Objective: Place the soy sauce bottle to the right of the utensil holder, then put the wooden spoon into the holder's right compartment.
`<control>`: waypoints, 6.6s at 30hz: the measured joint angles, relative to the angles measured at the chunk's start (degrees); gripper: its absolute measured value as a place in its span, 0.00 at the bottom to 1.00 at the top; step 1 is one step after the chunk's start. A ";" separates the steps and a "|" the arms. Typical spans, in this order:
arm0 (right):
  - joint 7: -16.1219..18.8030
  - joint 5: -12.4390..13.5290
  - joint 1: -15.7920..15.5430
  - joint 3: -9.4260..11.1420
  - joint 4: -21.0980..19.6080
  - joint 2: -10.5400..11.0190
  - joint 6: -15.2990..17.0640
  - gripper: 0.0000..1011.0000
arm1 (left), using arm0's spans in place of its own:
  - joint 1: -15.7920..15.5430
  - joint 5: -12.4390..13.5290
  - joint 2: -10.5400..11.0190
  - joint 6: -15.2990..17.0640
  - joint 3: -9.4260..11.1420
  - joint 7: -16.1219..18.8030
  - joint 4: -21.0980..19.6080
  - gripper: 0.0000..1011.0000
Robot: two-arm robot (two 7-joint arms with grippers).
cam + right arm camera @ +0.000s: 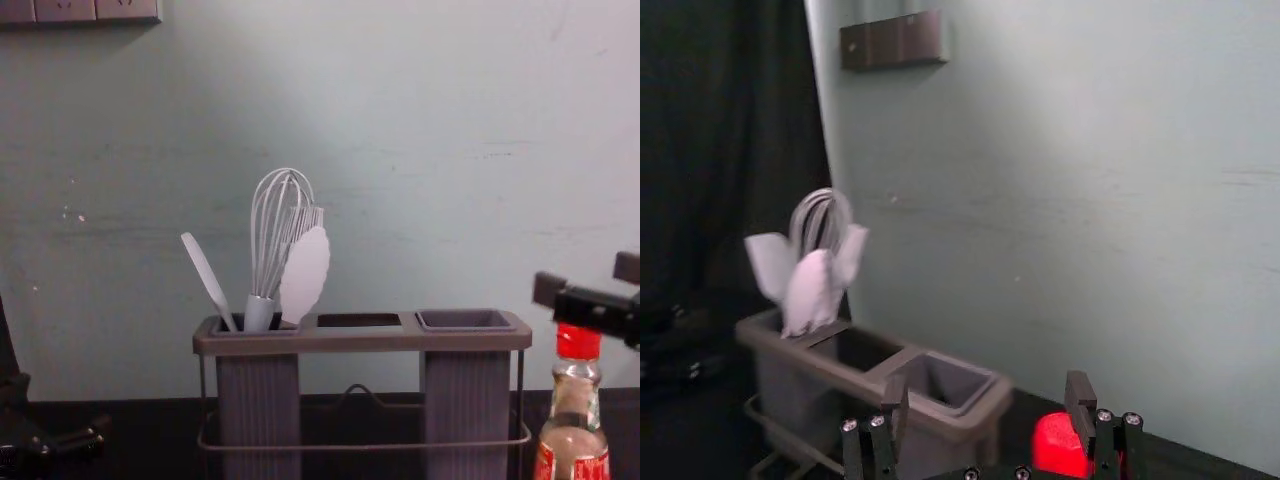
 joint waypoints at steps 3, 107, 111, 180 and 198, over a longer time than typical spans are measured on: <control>-1.06 -2.12 -2.01 -1.05 -2.52 0.03 0.98 0.99 | 0.00 0.00 0.00 0.00 0.00 0.00 0.00 1.00; 1.05 -22.86 7.31 -17.93 -5.90 -12.87 64.91 0.99 | 0.00 0.00 0.00 0.00 0.00 0.00 0.00 1.00; 1.16 -23.52 7.60 -18.04 -4.98 -13.30 64.89 0.99 | 0.00 0.00 0.00 0.00 0.00 0.00 0.00 1.00; 7.92 -28.25 -2.29 -7.60 -17.50 -11.09 52.63 0.83 | 0.00 0.00 0.00 0.00 0.00 0.00 0.00 1.00; 3.33 -22.50 -14.40 1.02 -22.62 -8.66 25.34 0.83 | 0.00 0.00 0.00 0.00 0.00 0.00 0.00 1.00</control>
